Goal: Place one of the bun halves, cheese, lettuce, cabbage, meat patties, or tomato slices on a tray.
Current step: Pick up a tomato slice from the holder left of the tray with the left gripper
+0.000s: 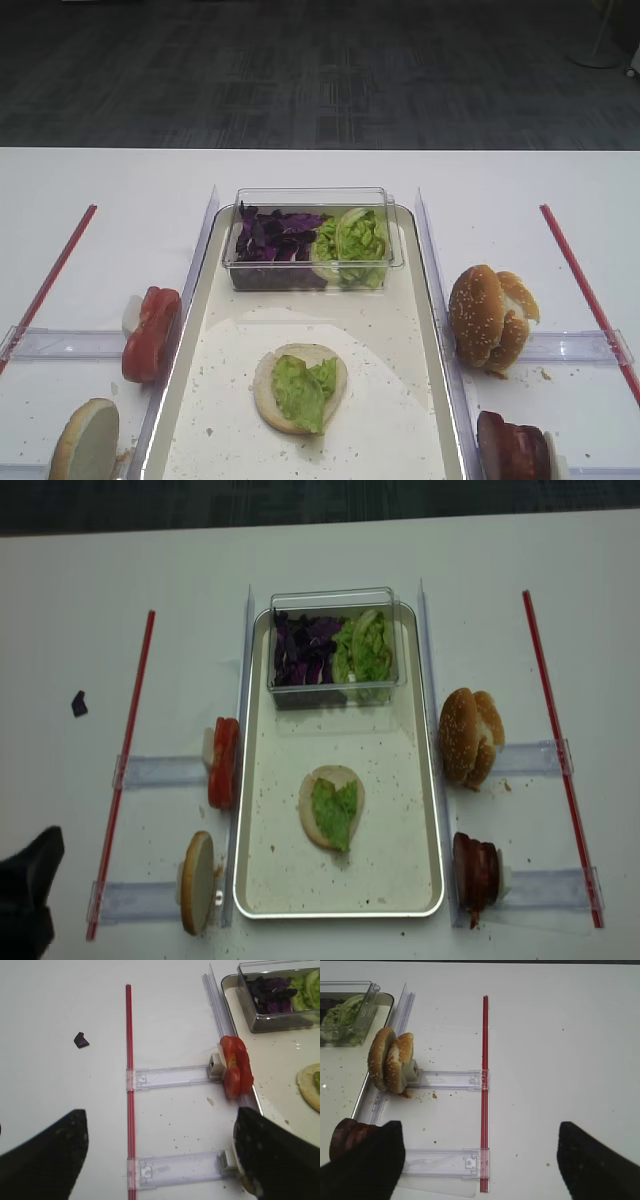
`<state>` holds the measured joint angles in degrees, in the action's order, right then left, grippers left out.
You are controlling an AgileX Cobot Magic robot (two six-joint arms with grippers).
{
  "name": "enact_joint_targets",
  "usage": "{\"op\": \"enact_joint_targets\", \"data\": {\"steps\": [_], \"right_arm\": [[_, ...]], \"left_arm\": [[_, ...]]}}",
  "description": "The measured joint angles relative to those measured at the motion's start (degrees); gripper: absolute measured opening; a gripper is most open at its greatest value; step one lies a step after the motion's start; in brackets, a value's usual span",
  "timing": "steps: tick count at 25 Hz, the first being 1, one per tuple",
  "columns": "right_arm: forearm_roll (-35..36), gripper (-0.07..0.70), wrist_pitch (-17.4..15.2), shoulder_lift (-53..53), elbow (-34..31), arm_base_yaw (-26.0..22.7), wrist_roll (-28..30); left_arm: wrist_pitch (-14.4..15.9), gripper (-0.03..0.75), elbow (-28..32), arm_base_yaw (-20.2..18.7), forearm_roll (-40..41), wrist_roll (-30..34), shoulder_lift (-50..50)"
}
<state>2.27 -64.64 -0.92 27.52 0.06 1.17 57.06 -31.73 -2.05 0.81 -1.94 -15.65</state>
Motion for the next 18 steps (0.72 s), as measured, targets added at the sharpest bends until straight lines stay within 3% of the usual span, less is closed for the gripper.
{"op": "enact_joint_targets", "data": {"steps": [3, 8, 18], "right_arm": [[0.00, 0.633, 0.00, 0.00, 0.00, 0.00, 0.00], [0.00, 0.633, 0.00, 0.00, 0.00, 0.00, 0.00], [0.00, 0.633, 0.00, 0.00, 0.00, 0.00, 0.00]], "left_arm": [[-2.43, 0.550, -2.70, 0.00, 0.00, 0.09, -8.50], [-3.56, 0.519, -9.05, 0.00, -1.12, 0.09, -23.44], [-1.27, 0.512, -19.58, 0.00, -1.12, 0.13, -51.73]]}}
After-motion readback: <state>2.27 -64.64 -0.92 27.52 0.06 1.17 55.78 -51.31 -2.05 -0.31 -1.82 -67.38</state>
